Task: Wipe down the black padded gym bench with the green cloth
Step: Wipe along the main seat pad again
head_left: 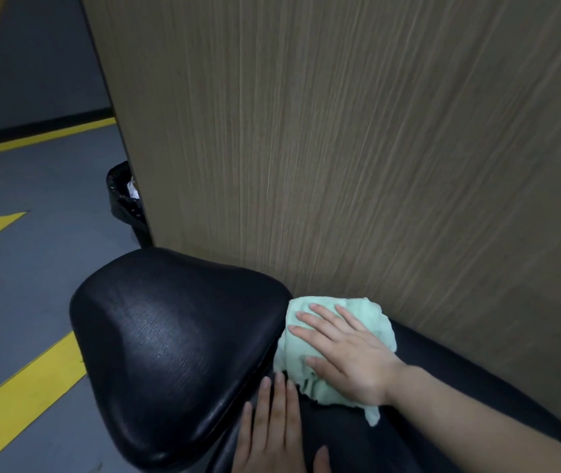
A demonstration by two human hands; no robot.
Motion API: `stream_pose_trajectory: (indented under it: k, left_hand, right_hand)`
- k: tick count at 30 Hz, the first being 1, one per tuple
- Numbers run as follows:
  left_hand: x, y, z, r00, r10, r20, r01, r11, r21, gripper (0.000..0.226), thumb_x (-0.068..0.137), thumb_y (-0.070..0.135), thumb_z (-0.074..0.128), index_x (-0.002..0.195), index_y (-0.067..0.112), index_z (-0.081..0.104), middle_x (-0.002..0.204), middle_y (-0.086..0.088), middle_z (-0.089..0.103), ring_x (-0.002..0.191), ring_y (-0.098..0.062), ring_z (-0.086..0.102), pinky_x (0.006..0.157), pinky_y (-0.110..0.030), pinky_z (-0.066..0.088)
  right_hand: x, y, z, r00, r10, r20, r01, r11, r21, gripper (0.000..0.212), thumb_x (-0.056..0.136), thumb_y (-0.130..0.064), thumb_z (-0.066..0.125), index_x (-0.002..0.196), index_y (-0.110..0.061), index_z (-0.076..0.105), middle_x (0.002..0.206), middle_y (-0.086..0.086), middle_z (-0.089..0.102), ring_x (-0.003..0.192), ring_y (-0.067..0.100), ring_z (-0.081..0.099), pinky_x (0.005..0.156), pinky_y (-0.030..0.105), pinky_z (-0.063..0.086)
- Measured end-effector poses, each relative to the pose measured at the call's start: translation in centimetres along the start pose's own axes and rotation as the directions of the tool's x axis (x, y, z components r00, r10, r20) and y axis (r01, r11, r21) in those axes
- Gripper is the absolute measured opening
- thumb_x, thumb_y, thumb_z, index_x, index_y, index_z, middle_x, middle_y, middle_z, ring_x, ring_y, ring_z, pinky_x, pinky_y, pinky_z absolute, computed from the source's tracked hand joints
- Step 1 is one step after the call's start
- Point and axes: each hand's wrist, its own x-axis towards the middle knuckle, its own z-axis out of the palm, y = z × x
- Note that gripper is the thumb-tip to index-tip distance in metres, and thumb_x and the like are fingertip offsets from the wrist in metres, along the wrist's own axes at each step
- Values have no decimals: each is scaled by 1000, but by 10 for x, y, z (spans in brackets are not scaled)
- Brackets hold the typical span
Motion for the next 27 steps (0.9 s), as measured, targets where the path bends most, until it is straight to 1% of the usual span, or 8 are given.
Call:
stream_pose_trajectory:
  k: [6, 10, 14, 17, 19, 21, 24, 27]
  left_hand:
    - [2, 4, -3, 1000, -18, -7, 19, 1000, 13, 67, 93, 53, 16, 125, 5, 49, 135, -9, 46, 139, -21, 25, 108, -39, 20]
    - [2, 4, 1, 999, -20, -35, 21, 1000, 21, 67, 93, 53, 16, 125, 6, 50, 142, -9, 41, 134, -21, 31, 107, -38, 23]
    - [4, 5, 1, 996, -17, -82, 18, 1000, 5, 66, 92, 54, 17, 123, 6, 51, 143, -7, 34, 131, -20, 34, 106, -38, 24]
    - [5, 5, 1, 995, -9, -95, 11, 1000, 17, 66, 92, 54, 18, 122, 7, 52, 140, -8, 42, 132, -21, 33, 106, -38, 24]
    - [5, 4, 2, 995, 2, -103, 2, 999, 38, 66, 91, 54, 18, 121, 7, 53, 138, -8, 45, 132, -21, 33, 106, -38, 24]
    - [5, 2, 3, 993, 28, -114, -22, 998, 55, 66, 92, 55, 19, 122, 7, 53, 140, -8, 42, 130, -22, 35, 106, -39, 24]
    - [5, -1, 4, 984, 91, -156, -75, 992, 103, 65, 92, 53, 18, 119, 7, 55, 128, -9, 62, 127, -23, 38, 103, -38, 26]
    - [11, -3, 8, 962, 140, -234, -102, 981, 167, 61, 96, 47, 15, 112, 8, 58, 108, -6, 70, 121, -23, 45, 100, -37, 29]
  right_hand:
    - [12, 1, -6, 989, -125, 78, 128, 991, -37, 62, 93, -56, 10, 151, -35, 18, 157, -11, 17, 145, 5, -9, 116, 34, -16]
    - [14, 16, -11, 984, -167, 68, 168, 986, -5, 65, 93, -63, 4, 149, -39, 23, 154, -13, 23, 144, 3, 1, 118, 36, -8]
    - [20, 30, -9, 998, -64, 16, 64, 998, 1, 64, 92, -65, 3, 144, -41, 30, 147, -14, 32, 140, 7, 17, 118, 37, 5]
    - [24, 32, -8, 999, 28, -29, -28, 1000, 6, 65, 90, -66, 2, 142, -41, 33, 141, -16, 36, 134, 7, 25, 114, 36, 16]
    - [21, 29, -6, 994, 97, -57, -97, 995, 12, 70, 85, -71, -3, 144, -46, 26, 147, -18, 30, 139, 9, 18, 116, 37, 11]
    - [11, 24, -2, 986, 161, -42, -161, 987, 3, 76, 77, -77, -10, 147, -52, 8, 156, -21, 9, 146, 11, -1, 118, 41, -1]
    - [-11, 26, -2, 983, 182, 7, -181, 983, -18, 74, 74, -81, -12, 143, -56, -10, 154, -21, -22, 141, 7, -27, 117, 42, -13]
    - [-26, 39, -10, 990, 114, 84, -125, 980, 152, 71, 79, -82, -1, 144, -56, 11, 156, -25, -12, 140, -2, -25, 116, 33, -17]
